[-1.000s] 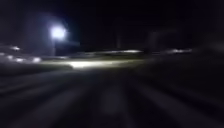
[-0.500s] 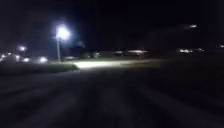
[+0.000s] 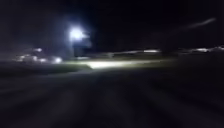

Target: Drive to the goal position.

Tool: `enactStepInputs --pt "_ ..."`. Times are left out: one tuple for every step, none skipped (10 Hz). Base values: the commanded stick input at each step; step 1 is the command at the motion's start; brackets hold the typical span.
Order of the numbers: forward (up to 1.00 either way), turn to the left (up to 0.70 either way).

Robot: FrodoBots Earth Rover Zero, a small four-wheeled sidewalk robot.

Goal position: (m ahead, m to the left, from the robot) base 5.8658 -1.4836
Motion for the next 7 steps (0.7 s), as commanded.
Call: enactStepInputs --pt "0.7 0.0" --pt "0.7 0.0" --pt "0.7 0.0" --pt "0.7 0.0" --pt "0.7 0.0" --pt "0.7 0.0" --pt "0.7 0.0"
